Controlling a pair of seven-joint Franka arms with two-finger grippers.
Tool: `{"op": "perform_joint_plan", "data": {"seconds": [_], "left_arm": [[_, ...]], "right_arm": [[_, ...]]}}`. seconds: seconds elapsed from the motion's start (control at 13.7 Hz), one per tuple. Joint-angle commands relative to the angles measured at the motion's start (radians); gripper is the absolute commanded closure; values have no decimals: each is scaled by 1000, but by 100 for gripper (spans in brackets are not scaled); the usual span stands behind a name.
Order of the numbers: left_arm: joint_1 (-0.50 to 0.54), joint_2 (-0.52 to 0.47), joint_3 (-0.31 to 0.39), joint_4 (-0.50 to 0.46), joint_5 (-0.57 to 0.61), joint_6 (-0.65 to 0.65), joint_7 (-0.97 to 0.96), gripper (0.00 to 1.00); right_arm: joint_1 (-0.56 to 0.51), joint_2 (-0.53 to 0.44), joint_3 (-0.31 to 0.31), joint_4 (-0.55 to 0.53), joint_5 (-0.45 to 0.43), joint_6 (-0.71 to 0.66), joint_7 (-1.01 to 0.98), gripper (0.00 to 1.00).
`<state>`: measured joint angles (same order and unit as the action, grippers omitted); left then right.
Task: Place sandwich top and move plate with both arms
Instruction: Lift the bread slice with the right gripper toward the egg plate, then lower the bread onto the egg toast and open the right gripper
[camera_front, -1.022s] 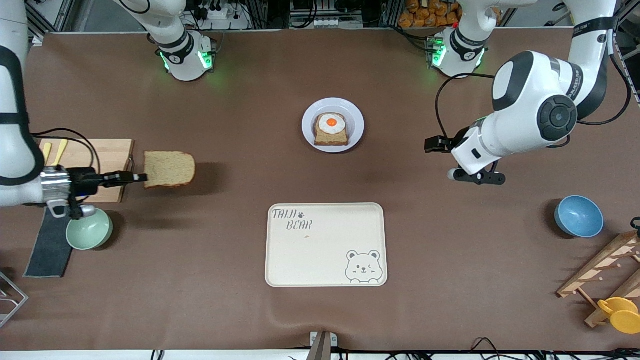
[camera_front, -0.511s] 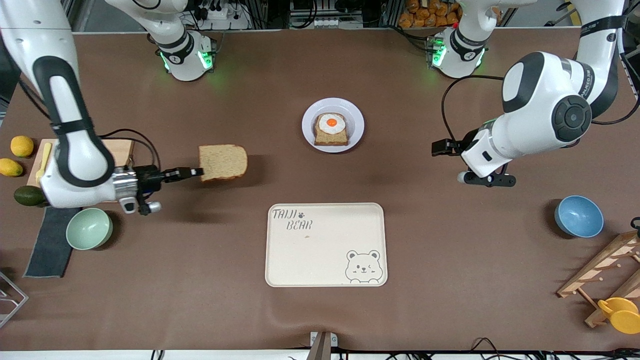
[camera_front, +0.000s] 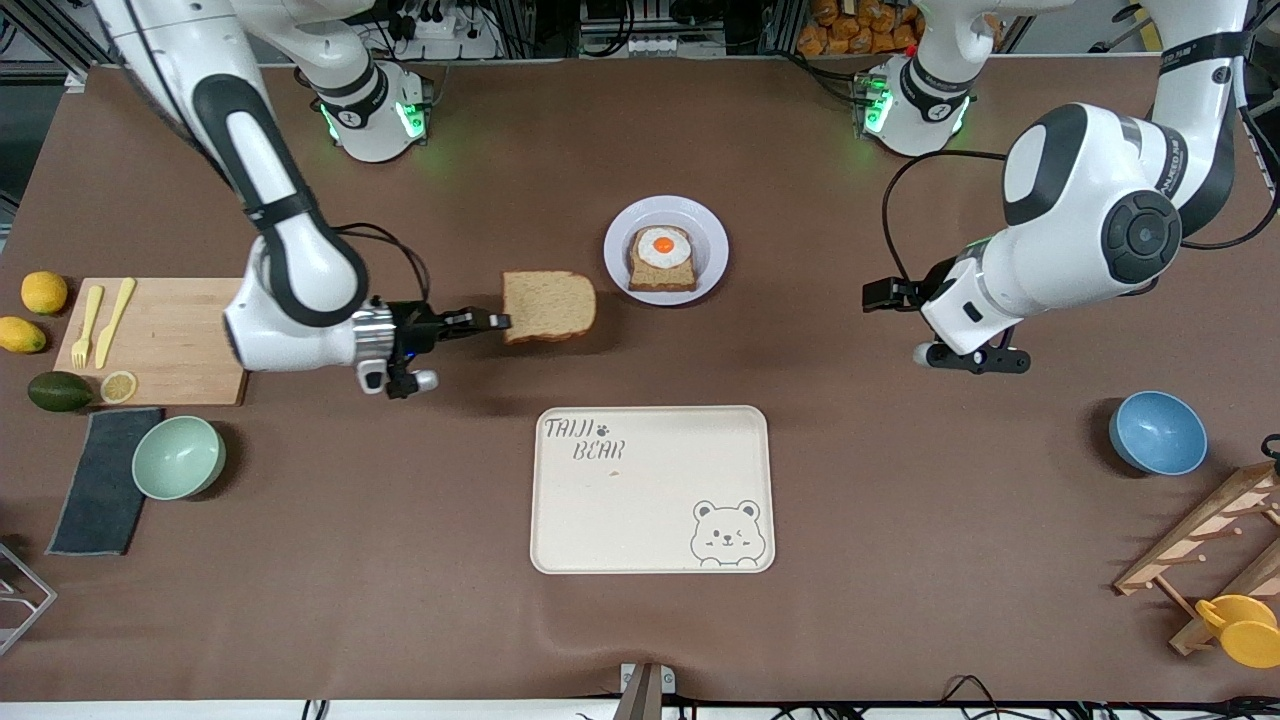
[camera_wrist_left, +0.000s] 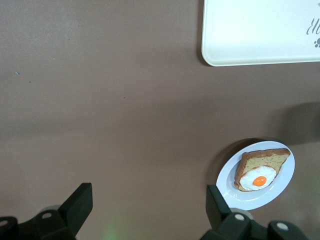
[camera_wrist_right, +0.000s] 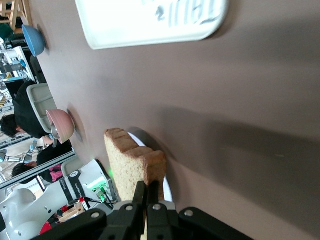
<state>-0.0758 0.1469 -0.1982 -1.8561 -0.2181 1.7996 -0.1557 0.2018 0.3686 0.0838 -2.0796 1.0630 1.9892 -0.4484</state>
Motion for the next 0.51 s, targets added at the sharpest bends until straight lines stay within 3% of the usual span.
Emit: {"op": "perform_joint_plan", "data": {"seconds": [0.0, 0.44], "left_arm": [[4, -1, -4, -3, -1, 3, -1, 0], [4, -1, -4, -8, -1, 7, -1, 0]], "right_arm": [[98, -40, -12, -46, 87, 45, 11, 100], [250, -33, -12, -69, 218, 105, 11, 100]]}}
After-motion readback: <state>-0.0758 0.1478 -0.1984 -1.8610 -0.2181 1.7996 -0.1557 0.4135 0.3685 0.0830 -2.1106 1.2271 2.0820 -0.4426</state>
